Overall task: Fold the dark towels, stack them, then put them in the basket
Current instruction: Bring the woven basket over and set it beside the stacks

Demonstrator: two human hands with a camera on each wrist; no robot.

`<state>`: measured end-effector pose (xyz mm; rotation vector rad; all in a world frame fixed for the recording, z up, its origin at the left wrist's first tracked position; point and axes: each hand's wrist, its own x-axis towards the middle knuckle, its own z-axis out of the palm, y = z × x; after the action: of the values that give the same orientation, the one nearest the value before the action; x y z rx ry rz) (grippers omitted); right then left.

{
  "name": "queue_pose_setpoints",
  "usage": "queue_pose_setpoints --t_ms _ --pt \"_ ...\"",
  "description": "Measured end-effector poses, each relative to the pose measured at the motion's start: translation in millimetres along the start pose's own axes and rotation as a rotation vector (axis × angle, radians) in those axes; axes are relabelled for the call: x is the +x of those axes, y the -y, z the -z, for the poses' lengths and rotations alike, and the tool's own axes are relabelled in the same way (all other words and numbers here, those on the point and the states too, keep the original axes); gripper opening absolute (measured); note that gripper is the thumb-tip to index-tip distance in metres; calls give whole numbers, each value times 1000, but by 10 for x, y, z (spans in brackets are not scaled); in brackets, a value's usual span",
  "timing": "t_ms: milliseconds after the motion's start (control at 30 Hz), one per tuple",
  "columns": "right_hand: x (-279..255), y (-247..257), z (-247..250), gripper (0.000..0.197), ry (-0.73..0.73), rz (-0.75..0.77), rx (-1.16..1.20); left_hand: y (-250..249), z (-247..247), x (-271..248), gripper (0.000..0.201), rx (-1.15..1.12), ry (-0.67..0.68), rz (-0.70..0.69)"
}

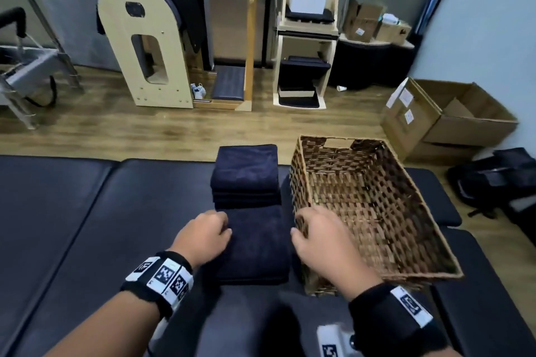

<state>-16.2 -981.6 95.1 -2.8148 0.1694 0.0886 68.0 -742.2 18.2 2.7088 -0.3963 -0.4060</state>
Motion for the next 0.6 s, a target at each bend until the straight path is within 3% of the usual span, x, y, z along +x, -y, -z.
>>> queue_pose_setpoints --t_ms 167,267,400,467,600 --pt "151 148 -185 49 77 -256 -183 264 -119 24 30 50 122 54" --pt "158 82 -294 71 192 -385 -90 132 -129 81 27 146 43 -53" --pt "81 -13 -333 48 166 -407 -93 -516 -2 399 23 135 -40 -373" --pt "4 -81 -304 37 183 -413 -115 -910 52 586 35 161 -53 -511" --pt "-169 -300 -196 31 192 -425 -136 -1371 106 938 59 373 -34 -607"
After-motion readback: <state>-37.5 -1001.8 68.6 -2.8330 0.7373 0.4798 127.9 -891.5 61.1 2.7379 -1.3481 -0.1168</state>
